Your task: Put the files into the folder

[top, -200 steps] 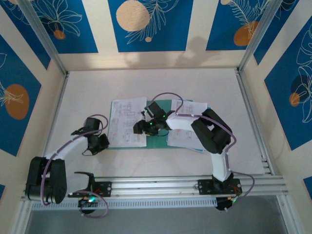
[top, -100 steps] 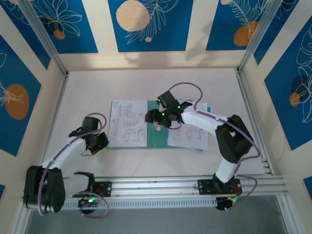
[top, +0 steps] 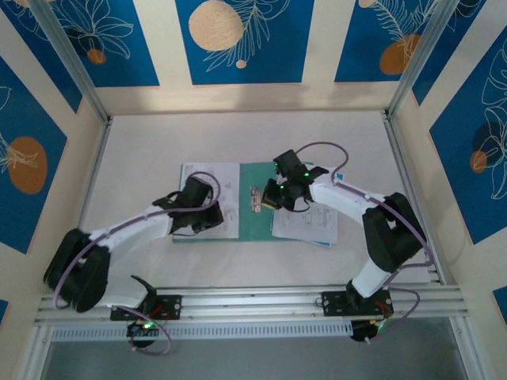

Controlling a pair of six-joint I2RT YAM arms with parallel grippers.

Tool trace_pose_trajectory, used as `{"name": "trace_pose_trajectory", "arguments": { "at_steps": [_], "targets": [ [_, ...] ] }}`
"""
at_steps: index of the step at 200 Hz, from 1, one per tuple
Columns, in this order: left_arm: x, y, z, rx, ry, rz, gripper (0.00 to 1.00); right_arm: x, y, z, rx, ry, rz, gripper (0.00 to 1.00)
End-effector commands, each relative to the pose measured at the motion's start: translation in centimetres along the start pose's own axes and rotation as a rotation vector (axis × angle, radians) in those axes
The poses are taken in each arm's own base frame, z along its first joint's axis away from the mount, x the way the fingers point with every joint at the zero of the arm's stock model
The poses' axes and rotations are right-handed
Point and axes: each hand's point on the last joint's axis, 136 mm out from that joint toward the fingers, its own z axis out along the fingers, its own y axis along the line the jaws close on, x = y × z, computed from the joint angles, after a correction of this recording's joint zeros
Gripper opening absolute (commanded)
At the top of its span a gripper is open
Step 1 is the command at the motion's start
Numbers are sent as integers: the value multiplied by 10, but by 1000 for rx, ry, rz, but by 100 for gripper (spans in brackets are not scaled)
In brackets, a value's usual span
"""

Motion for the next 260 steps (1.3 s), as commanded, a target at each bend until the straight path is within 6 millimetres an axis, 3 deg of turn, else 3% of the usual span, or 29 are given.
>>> {"name": "trace_pose_trajectory", "arguments": {
  "at_steps": [1, 54, 77, 187, 228, 260],
  "targets": [
    [-7, -21, 19, 60, -15, -29, 0, 11, -8, 14, 107, 36, 73, 0],
    [25, 17, 47, -30, 30, -78, 0, 9, -1, 38, 213, 31, 160, 0],
    [37, 26, 53, -29, 31, -116, 0, 6, 3, 37, 252, -18, 169, 11],
    [45, 31, 52, -23, -10, -170, 0, -6, -12, 48, 329, -55, 178, 15],
    [45, 31, 53, -25, -4, -169, 0, -11, 1, 43, 133, -111, 95, 34],
    [45, 31, 54, -26, -4, -165, 0, -12, 8, 47, -34, -80, 45, 35]
  ]
}}
